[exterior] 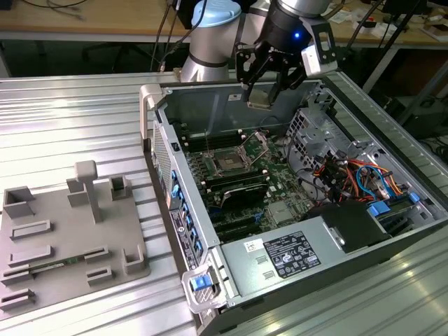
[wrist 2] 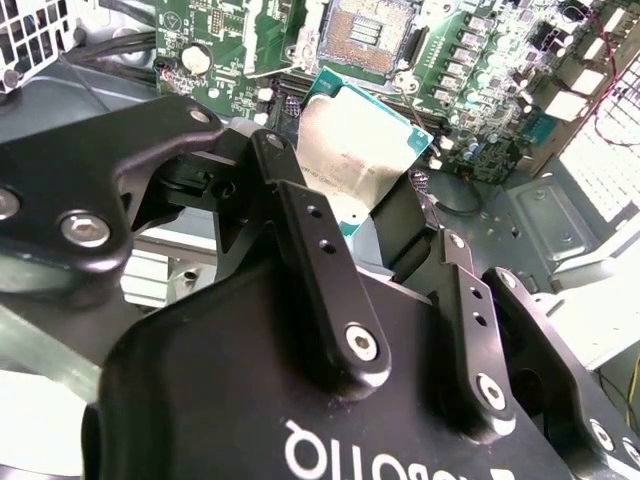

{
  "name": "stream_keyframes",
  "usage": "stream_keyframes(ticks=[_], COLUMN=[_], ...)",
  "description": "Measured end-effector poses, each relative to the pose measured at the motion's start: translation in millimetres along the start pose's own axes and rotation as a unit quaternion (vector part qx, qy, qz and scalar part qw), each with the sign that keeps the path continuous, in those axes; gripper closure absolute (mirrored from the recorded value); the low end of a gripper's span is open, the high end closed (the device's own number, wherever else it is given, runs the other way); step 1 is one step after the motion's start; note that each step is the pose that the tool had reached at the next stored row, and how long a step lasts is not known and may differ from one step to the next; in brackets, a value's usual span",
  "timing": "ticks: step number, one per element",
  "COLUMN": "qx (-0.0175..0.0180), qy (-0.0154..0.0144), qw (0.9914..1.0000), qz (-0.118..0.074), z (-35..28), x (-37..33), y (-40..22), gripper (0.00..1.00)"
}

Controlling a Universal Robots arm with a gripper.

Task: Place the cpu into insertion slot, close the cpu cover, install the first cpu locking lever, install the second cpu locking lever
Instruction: 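Place the cpu into insertion slot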

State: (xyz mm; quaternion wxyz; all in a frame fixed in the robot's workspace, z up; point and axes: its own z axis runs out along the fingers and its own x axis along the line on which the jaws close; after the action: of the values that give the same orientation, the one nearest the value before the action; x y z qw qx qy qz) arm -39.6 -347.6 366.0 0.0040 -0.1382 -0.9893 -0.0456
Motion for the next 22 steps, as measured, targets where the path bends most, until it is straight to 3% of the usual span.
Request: stream_keyframes(ticks=[22], qx=[-0.0008], qy=[-0.0037], qw=[0.99876], qz=[0.05], z=[3.5], x=[5.9], y=[-2.2], gripper=[0.45])
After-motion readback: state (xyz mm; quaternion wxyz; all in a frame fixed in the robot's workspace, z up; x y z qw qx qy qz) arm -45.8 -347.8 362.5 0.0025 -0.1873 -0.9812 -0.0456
